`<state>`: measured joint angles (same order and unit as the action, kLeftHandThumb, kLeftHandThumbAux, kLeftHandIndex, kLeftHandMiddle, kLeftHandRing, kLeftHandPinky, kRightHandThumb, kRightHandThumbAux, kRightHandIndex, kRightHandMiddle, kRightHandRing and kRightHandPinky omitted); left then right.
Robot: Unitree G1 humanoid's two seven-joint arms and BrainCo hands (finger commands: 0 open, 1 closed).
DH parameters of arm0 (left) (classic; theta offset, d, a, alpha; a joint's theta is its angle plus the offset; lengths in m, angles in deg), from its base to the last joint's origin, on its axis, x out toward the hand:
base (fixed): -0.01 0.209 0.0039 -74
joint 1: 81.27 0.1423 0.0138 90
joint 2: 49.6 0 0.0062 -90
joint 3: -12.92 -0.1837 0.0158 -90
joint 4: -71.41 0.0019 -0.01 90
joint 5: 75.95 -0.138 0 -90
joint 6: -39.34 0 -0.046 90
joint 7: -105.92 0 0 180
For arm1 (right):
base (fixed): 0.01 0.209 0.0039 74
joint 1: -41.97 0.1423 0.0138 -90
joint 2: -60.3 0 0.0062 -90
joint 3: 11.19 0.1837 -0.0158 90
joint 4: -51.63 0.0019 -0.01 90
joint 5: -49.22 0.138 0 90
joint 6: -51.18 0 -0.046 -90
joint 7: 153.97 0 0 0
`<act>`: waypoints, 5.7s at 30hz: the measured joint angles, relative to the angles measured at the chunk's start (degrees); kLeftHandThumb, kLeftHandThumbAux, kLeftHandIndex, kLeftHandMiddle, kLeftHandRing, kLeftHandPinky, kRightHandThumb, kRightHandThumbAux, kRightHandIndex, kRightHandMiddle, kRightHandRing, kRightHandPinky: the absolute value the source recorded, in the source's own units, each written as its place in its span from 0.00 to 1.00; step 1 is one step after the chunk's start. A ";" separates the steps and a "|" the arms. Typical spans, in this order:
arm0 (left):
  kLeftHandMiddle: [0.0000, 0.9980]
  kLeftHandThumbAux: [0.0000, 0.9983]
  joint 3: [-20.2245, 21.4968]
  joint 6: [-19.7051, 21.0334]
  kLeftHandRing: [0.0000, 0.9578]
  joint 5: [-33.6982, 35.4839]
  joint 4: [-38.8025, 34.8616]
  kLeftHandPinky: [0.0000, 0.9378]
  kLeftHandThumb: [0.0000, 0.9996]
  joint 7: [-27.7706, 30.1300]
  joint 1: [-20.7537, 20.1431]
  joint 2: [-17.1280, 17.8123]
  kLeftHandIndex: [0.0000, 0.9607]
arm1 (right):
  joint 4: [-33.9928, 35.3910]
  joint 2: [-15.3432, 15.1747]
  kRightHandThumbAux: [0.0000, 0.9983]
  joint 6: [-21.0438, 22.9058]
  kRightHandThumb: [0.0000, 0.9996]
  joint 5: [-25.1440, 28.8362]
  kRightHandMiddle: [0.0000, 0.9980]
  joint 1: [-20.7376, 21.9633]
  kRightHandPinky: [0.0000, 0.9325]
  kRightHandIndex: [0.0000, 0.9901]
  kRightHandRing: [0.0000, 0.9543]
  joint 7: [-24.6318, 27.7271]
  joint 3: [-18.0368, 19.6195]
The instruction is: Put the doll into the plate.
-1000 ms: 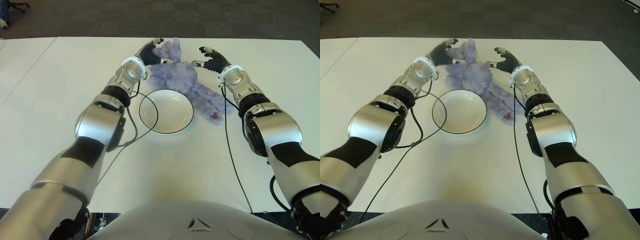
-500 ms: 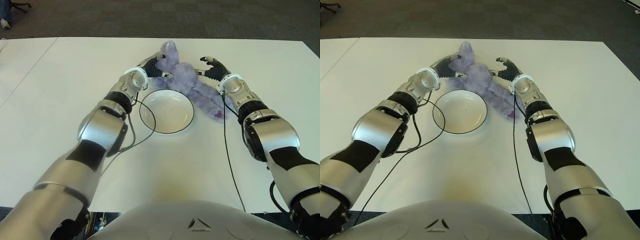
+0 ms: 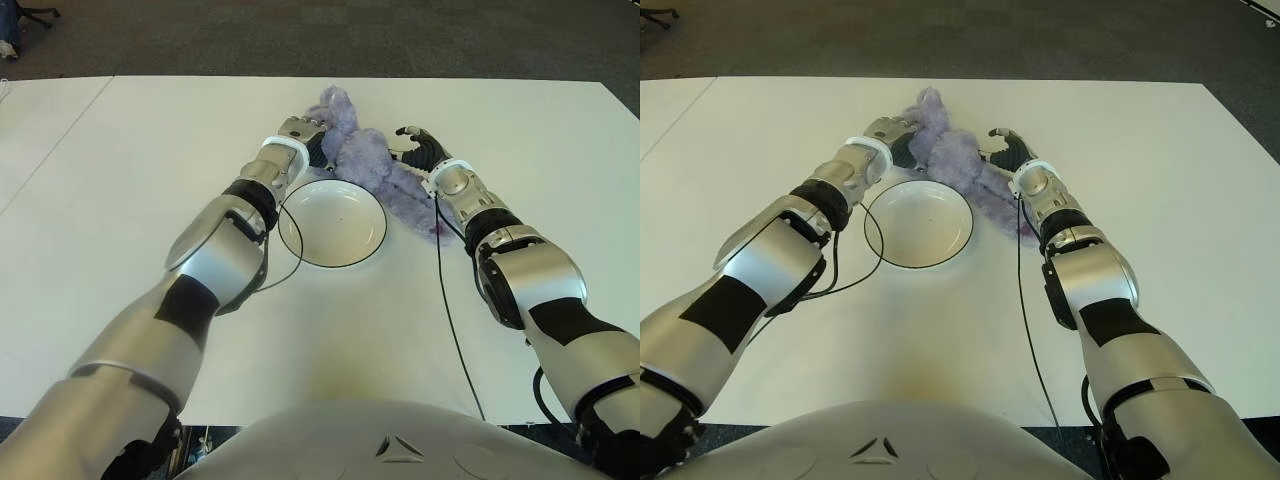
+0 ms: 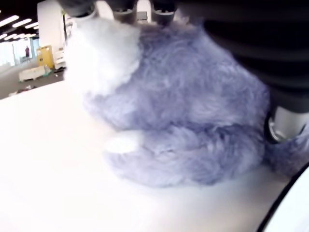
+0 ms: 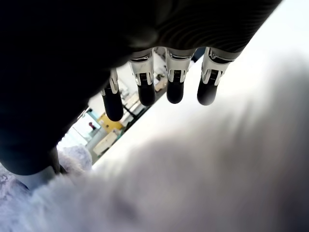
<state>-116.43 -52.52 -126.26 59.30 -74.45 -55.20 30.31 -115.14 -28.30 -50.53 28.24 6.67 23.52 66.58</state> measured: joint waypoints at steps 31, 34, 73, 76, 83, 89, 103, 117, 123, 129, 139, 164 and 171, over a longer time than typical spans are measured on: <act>0.00 0.49 -1.76 3.33 0.00 -0.45 0.73 0.00 0.22 -5.63 1.26 -2.57 0.00 | 0.28 0.31 0.73 1.76 0.39 0.83 0.00 -0.14 0.00 0.07 0.00 -2.13 0.44; 0.00 0.49 -2.08 3.33 0.00 -0.46 0.80 0.00 0.20 -6.24 1.35 -2.61 0.00 | 0.38 -0.25 0.73 2.38 0.35 2.09 0.00 1.01 0.00 0.05 0.00 0.83 2.24; 0.00 0.48 -2.14 3.32 0.00 -0.77 1.03 0.00 0.18 -7.38 1.54 -2.96 0.00 | 21.06 -12.94 0.45 -2.56 0.14 4.24 0.00 -6.24 0.00 0.00 0.00 33.61 -0.08; 0.00 0.48 -2.05 3.32 0.00 -0.76 1.03 0.00 0.18 -7.38 1.54 -2.96 0.00 | 21.84 -12.06 0.43 -2.87 0.14 3.50 0.00 -7.26 0.00 0.00 0.00 32.67 -0.87; 0.00 0.51 -1.82 3.31 0.00 -0.57 1.02 0.00 0.14 -7.38 1.59 -2.95 0.00 | 22.72 -10.48 0.43 -4.54 0.14 0.92 0.00 -9.26 0.00 0.00 0.00 27.90 -3.62; 0.00 0.52 -1.32 3.32 0.00 -0.24 1.03 0.00 0.20 -7.38 1.71 -2.94 0.00 | 22.15 -8.63 0.47 -6.52 0.14 -1.72 0.00 -11.19 0.00 0.00 0.00 21.61 -6.56; 0.00 0.47 -0.84 3.32 0.00 -0.26 1.21 0.00 0.15 -7.62 1.90 -2.79 0.00 | 13.89 -4.87 0.50 -8.68 0.16 -3.07 0.00 -8.88 0.00 0.00 0.00 14.42 -8.96; 0.00 0.52 0.40 3.76 0.00 -0.09 1.51 0.00 0.13 -8.11 2.09 -2.58 0.00 | 7.26 1.06 0.53 -6.41 0.20 -4.20 0.00 -6.79 0.00 0.00 0.00 4.30 -10.11; 0.00 0.60 1.12 4.34 0.00 0.69 1.54 0.03 0.34 -8.47 2.28 -2.51 0.00 | 4.61 4.52 0.58 -4.16 0.19 -4.20 0.05 -6.40 0.07 0.05 0.04 -1.17 -9.65; 0.07 0.61 2.35 4.60 0.13 1.18 1.54 0.28 0.51 -9.39 2.60 -2.52 0.17 | 3.29 6.79 0.62 -1.74 0.32 -4.17 0.42 -5.88 0.49 0.28 0.46 -5.47 -8.64; 0.48 0.67 3.12 3.94 0.58 1.99 1.11 0.59 0.84 -13.71 2.64 -3.05 0.43 | 2.45 7.80 0.71 3.13 0.70 -2.55 0.73 -4.44 0.83 0.44 0.77 -10.23 -3.01; 0.45 0.65 7.76 -0.94 0.48 5.97 1.06 0.72 0.95 -17.48 1.20 -3.26 0.48 | 1.04 -1.54 0.71 -4.32 0.72 -7.12 0.81 -1.30 0.90 0.44 0.86 -10.22 -4.94; 0.47 0.65 6.90 -3.73 0.52 5.54 0.83 0.72 0.95 -17.48 -1.65 -2.33 0.42 | 3.45 -7.23 0.71 -10.14 0.72 -8.34 0.81 1.40 0.90 0.45 0.86 -10.49 -5.20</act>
<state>-109.53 -56.25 -120.71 60.13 -91.94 -56.85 27.98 -111.69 -35.53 -60.67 19.90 8.07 13.03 61.38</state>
